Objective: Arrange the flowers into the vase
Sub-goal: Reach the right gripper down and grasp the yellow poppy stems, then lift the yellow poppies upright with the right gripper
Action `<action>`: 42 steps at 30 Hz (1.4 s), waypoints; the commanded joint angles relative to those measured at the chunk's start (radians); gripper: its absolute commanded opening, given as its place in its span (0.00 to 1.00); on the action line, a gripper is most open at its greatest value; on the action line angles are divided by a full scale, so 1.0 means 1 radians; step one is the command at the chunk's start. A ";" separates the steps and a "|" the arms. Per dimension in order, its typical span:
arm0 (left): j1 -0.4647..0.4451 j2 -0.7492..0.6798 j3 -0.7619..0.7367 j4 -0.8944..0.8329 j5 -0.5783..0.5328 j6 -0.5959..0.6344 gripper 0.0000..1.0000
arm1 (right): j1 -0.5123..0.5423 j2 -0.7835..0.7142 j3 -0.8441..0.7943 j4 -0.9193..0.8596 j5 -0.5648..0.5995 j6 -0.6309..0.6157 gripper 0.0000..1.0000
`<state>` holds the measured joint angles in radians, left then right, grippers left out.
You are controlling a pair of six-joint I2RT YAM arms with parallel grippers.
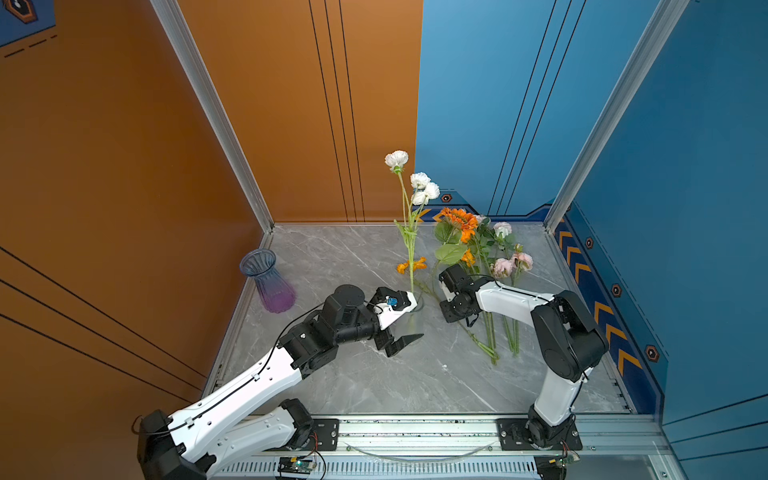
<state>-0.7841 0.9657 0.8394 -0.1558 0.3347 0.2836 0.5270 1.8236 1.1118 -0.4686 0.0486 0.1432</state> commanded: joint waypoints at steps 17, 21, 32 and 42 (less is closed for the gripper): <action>0.010 -0.026 -0.005 -0.021 0.011 0.015 0.98 | 0.017 0.040 0.024 -0.126 -0.016 -0.037 0.00; 0.010 -0.026 -0.007 -0.021 0.004 0.018 0.98 | 0.012 -0.025 0.030 -0.109 -0.030 -0.069 0.00; 0.010 -0.031 -0.008 -0.021 0.000 0.020 0.98 | -0.142 -0.236 -0.032 -0.051 -0.421 -0.062 0.00; 0.012 -0.031 -0.007 -0.021 0.006 0.020 0.98 | -0.309 -0.438 -0.077 -0.023 -0.588 0.018 0.00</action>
<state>-0.7837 0.9497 0.8394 -0.1612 0.3344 0.2913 0.2474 1.4300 1.0401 -0.5129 -0.4160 0.1200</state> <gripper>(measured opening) 0.978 0.051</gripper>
